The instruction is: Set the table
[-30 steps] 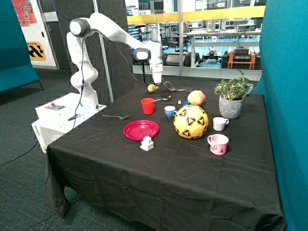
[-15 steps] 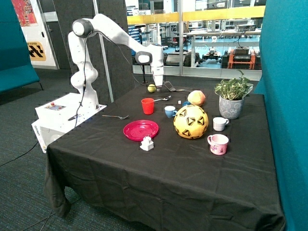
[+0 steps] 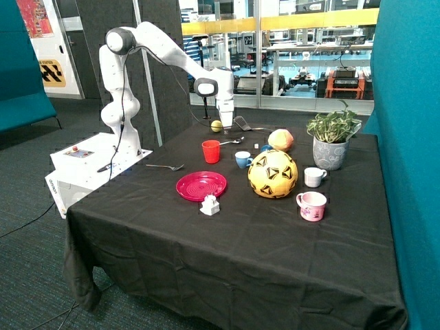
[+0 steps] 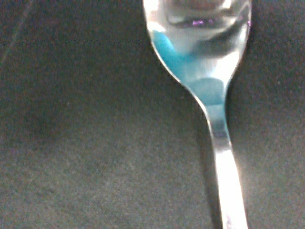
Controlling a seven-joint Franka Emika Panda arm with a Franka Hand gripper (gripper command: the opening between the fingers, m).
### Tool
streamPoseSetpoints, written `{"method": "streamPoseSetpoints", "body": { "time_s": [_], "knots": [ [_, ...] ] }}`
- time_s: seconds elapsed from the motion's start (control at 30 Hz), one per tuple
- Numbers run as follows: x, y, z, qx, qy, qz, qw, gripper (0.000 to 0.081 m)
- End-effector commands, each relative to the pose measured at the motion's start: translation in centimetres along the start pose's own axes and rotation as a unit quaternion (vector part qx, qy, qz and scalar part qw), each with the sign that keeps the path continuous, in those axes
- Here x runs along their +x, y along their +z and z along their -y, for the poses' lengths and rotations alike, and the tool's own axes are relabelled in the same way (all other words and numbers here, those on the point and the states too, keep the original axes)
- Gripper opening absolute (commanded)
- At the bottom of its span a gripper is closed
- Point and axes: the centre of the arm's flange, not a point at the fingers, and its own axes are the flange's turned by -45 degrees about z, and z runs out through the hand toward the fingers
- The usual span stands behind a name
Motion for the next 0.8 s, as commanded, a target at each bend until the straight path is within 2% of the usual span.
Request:
{"method": "streamPoseSetpoints", "body": {
  "time_s": [0.0, 0.43, 0.77],
  "knots": [
    [-0.3, 1.1, 0.1, -0.00131, -0.002, 0.0002, 1.0000, 0.0529],
    [-0.2, 2.9, 0.2, -0.00131, -0.006, 0.0002, 1.0000, 0.0516],
    [-0.2, 3.5, -0.8, -0.00131, -0.002, 0.0002, 1.0000, 0.0522]
  ]
}}
